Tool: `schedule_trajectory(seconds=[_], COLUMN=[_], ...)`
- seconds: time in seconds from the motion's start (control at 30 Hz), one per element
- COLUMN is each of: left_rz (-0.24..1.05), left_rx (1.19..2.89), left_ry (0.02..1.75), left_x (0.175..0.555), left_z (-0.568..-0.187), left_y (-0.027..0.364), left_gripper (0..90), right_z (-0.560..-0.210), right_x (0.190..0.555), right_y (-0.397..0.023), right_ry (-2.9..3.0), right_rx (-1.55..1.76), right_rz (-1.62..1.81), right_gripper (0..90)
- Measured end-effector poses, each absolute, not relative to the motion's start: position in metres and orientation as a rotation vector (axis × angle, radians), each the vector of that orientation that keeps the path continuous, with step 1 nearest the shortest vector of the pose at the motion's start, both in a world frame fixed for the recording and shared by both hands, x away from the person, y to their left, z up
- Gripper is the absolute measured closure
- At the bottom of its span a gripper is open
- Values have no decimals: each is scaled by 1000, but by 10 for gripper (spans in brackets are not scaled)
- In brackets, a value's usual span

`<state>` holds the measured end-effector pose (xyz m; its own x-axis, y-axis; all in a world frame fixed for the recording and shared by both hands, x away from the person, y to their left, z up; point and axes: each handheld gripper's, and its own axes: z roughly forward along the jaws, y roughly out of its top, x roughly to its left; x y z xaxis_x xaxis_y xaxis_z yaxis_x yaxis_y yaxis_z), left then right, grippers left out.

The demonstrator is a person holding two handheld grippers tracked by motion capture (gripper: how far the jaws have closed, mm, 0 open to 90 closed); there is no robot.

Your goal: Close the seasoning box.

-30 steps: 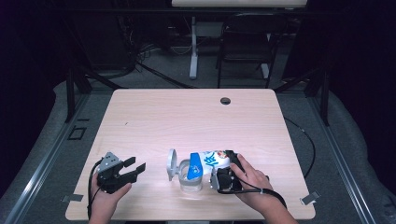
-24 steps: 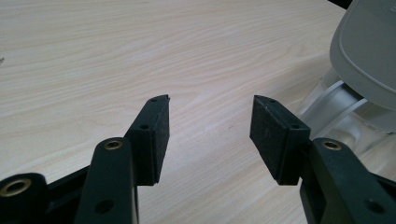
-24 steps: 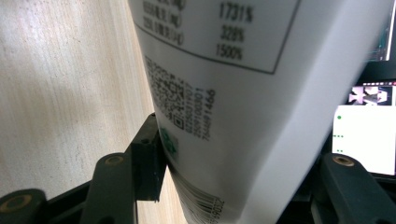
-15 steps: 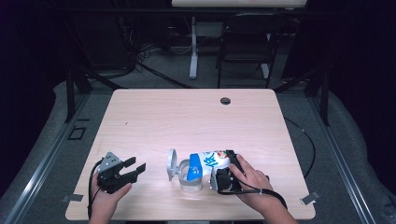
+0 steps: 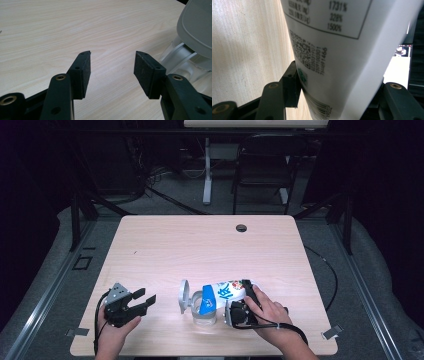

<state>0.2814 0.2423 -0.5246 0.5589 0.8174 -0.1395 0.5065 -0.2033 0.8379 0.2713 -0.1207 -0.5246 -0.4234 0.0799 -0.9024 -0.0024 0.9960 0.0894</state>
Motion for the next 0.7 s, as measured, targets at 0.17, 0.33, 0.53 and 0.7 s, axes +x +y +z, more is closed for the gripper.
schedule_trajectory(seconds=[0.17,0.33,0.53,0.7], left_rz=[424,427,426,429], left_rx=[1869,1857,1858,1853], left_ry=[1075,1074,1069,1070], left_x=[281,282,281,281], left_z=[-525,-525,-523,-523], left_y=[242,243,242,243], left_gripper=[478,478,478,478], right_z=[-524,-523,-522,-520], right_x=[271,270,270,269], right_y=[-120,-119,-117,-117], right_ry=[2000,1996,1993,1984], right_rx=[49,33,30,14], right_rz=[85,69,46,30], right_gripper=[439,440,440,440])
